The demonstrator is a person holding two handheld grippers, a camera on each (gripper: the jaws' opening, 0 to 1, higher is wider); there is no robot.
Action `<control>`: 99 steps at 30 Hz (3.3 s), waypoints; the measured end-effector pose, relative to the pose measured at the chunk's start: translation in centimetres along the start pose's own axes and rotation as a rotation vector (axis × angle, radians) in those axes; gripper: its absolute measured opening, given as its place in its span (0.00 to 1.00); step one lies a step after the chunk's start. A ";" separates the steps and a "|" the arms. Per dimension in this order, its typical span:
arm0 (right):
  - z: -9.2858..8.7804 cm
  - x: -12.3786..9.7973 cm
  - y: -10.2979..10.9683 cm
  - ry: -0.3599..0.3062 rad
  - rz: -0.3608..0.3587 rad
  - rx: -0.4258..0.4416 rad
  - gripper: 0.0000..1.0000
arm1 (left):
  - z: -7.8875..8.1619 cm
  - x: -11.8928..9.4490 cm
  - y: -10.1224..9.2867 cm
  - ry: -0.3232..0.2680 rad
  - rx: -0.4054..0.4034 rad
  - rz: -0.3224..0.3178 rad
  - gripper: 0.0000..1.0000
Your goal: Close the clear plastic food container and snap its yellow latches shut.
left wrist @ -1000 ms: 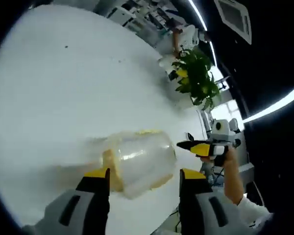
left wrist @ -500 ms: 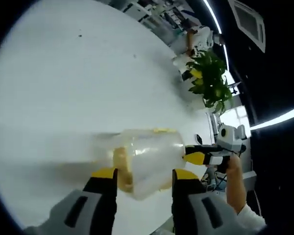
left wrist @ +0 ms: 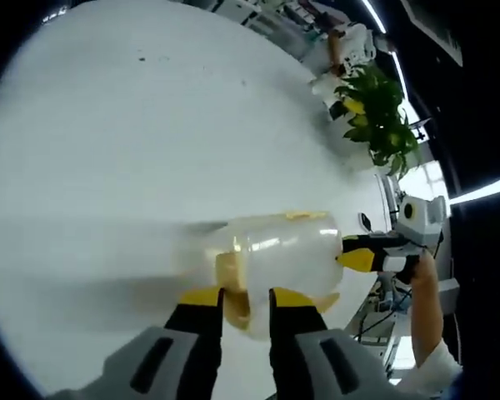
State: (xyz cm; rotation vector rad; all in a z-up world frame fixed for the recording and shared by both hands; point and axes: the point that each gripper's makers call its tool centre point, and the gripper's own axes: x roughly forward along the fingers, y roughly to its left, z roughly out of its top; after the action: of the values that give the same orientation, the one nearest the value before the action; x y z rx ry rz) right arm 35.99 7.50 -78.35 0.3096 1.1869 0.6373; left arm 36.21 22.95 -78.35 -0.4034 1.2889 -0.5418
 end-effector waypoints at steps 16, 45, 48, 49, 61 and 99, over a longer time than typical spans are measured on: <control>0.1 0.1 0.2 0.007 -0.013 0.002 0.25 | 0.0 0.0 0.0 0.022 0.023 -0.005 0.12; -0.5 1.0 0.5 0.011 0.009 0.040 0.24 | -0.9 -0.4 -0.9 0.044 0.078 0.009 0.10; -0.3 1.0 0.5 0.006 0.010 0.035 0.25 | -1.0 -0.4 -0.9 0.039 0.086 0.010 0.10; -0.3 0.9 0.5 0.006 0.010 0.033 0.25 | -1.1 -0.4 -1.0 0.036 0.091 0.014 0.10; 2.9 -1.5 -1.1 -0.124 -0.041 -0.215 0.18 | -0.3 -2.4 0.3 -0.228 0.454 0.075 0.00; 6.7 3.9 7.4 -0.183 0.049 -0.447 0.00 | -3.3 2.0 -9.6 -0.325 0.470 -0.281 0.00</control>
State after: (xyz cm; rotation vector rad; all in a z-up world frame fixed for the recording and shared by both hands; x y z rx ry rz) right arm 40.91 16.39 -74.92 0.0164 0.8366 0.8768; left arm 31.94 14.05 -75.30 -0.2638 0.7639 -0.9500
